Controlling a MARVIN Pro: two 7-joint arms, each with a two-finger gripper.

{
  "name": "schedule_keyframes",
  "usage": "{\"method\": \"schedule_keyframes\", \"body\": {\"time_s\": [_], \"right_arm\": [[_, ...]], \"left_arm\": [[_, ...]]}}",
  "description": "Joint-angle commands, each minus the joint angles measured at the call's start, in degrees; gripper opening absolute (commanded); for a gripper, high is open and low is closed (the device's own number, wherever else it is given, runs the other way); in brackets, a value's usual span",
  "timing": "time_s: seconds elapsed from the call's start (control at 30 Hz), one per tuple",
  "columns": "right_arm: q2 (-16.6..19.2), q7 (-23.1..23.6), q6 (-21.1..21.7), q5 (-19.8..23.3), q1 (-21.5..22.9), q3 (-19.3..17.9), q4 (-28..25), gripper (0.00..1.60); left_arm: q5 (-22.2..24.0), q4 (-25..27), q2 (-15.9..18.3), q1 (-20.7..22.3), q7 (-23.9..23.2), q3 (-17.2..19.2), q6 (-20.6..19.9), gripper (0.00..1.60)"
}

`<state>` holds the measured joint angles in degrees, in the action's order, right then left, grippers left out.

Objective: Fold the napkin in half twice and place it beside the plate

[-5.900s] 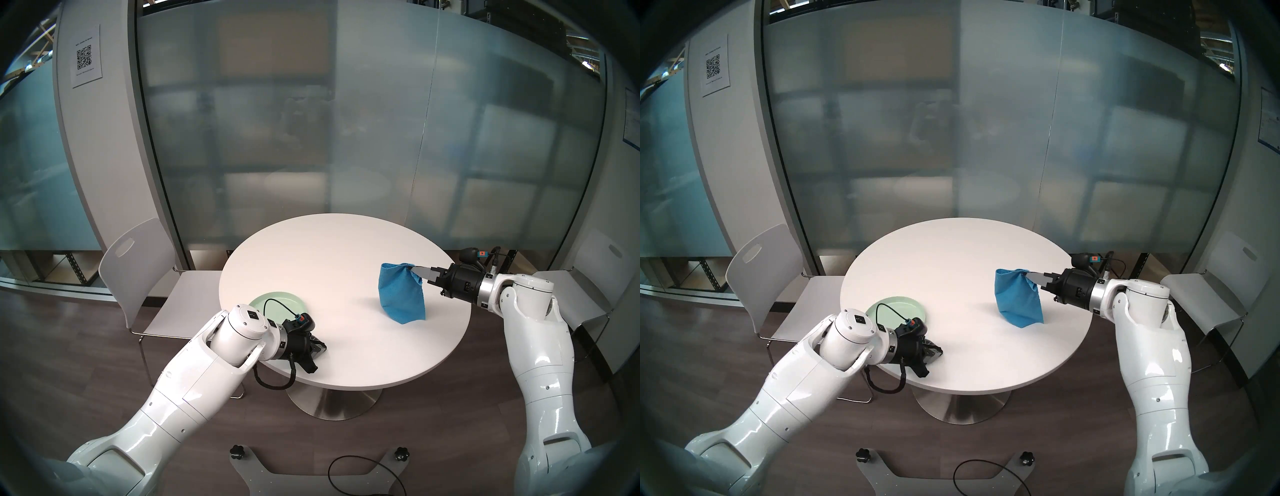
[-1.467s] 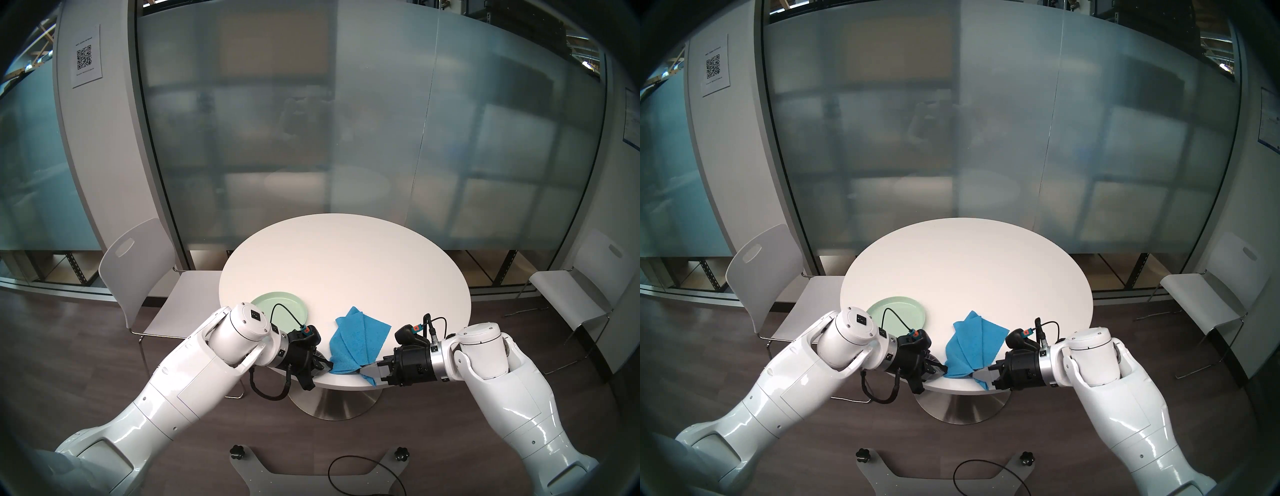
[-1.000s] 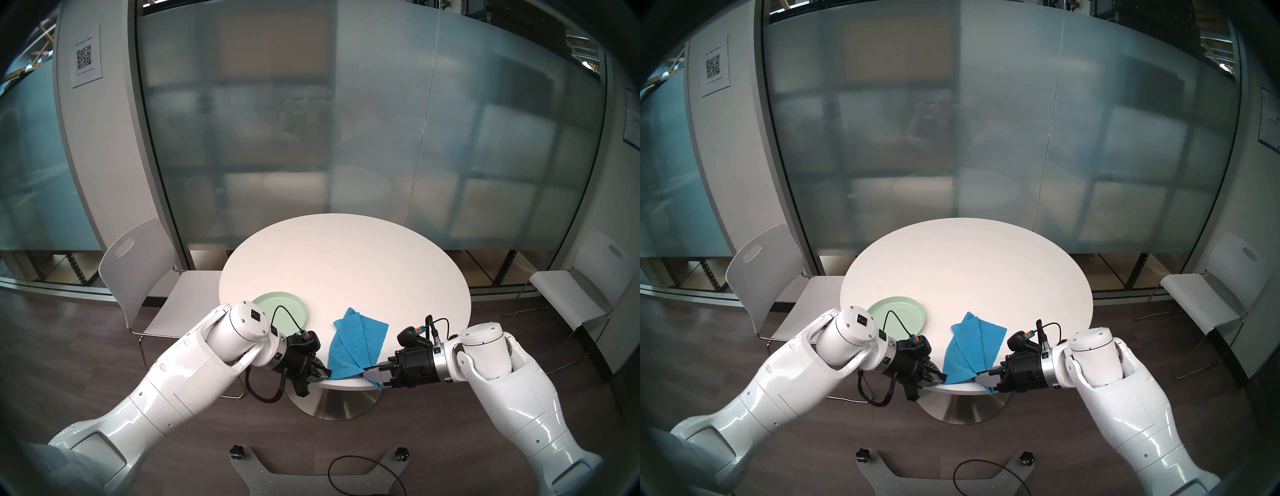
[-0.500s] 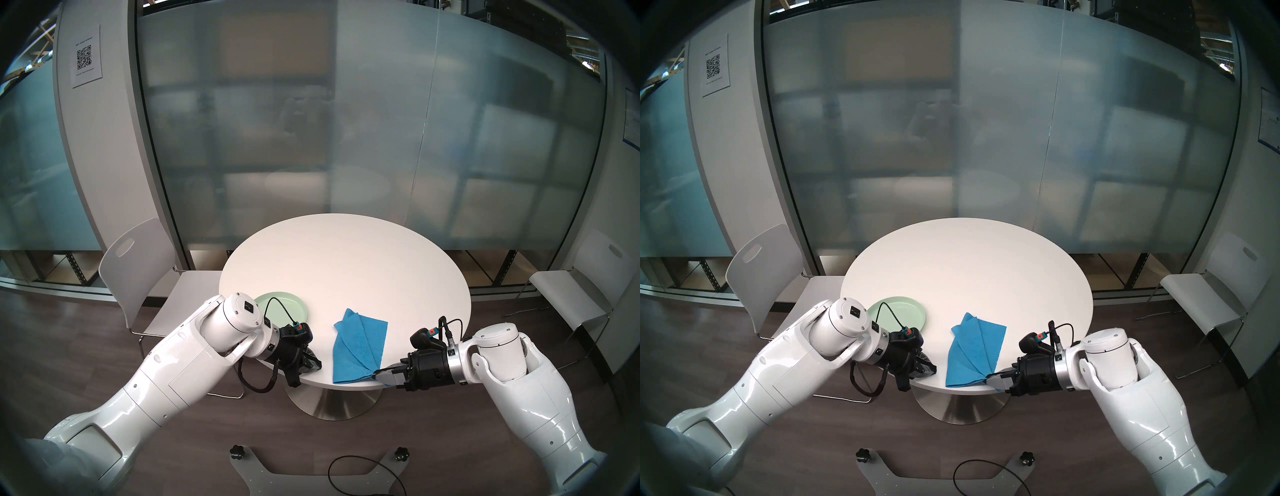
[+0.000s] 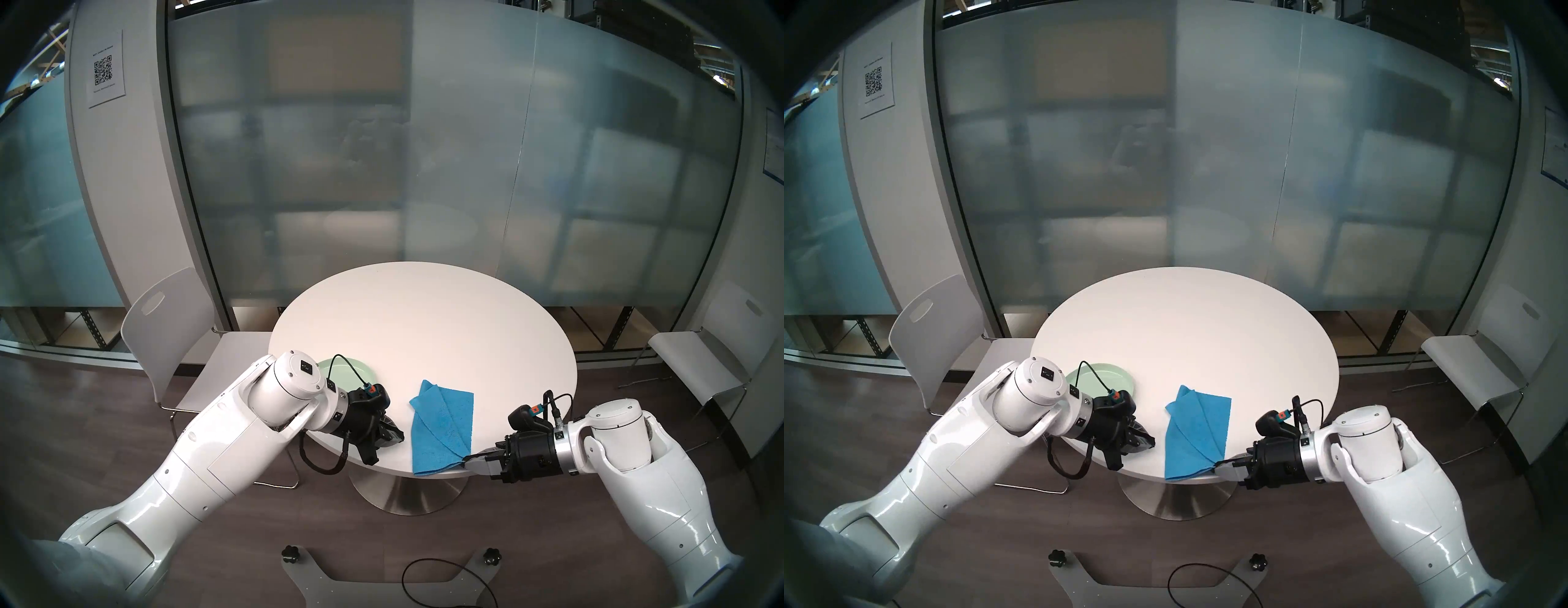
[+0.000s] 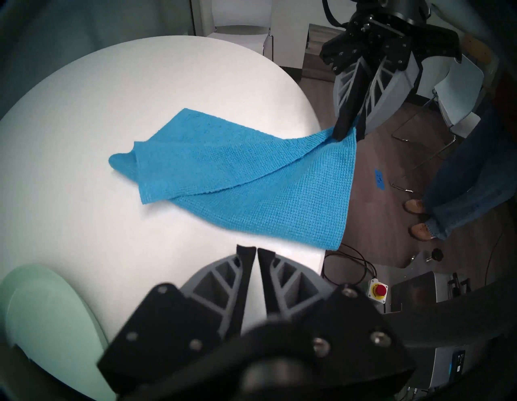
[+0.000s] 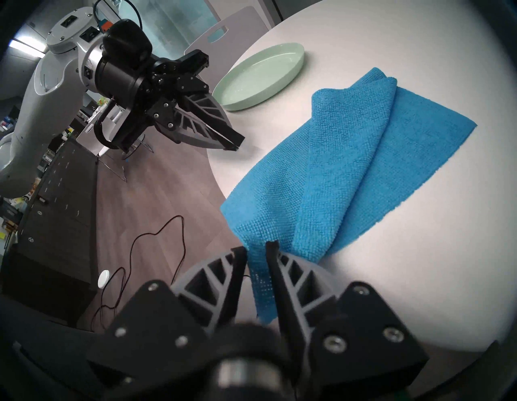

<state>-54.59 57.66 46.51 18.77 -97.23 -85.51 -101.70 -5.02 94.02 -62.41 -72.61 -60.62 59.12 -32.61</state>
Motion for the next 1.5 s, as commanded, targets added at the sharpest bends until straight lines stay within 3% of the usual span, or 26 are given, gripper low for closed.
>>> {"method": "schedule_keyframes", "body": {"time_s": [0.0, 0.4, 1.03, 1.07, 1.13, 1.2, 1.47], "right_arm": [[-1.1, 0.3, -0.6, 0.5, 1.2, 0.4, 0.1, 0.77], [-1.2, 0.6, -0.7, 0.3, 1.3, 0.5, 0.4, 0.77], [-2.2, 0.5, -0.3, 0.0, 1.5, 1.4, -0.1, 0.79], [-2.2, 0.5, -0.3, -0.1, 1.6, 1.5, -0.2, 0.88], [-2.0, 0.6, -0.2, -0.1, 1.6, 1.5, -0.2, 0.91], [-1.4, 0.8, 0.0, -0.2, 1.3, 1.3, -0.6, 1.14], [0.1, 1.1, 0.0, -0.4, 0.7, 0.7, -0.8, 1.22]], "left_arm": [[0.7, 3.0, -0.9, 0.1, -0.8, -0.4, -1.4, 0.58], [0.5, 1.1, -2.2, -0.5, -0.3, -2.3, -2.9, 0.57], [-1.9, -4.8, -2.6, 2.1, 0.4, -6.7, 0.1, 0.55], [-2.0, -4.9, -2.3, 2.2, 0.2, -6.7, 0.3, 0.55], [-2.2, -5.2, -1.9, 2.5, 0.0, -6.9, 0.6, 0.55], [-2.6, -5.4, -0.8, 3.2, -1.1, -7.1, 1.3, 0.55], [-3.4, -6.2, 2.2, 3.5, -2.6, -7.3, 3.3, 0.55]]}}
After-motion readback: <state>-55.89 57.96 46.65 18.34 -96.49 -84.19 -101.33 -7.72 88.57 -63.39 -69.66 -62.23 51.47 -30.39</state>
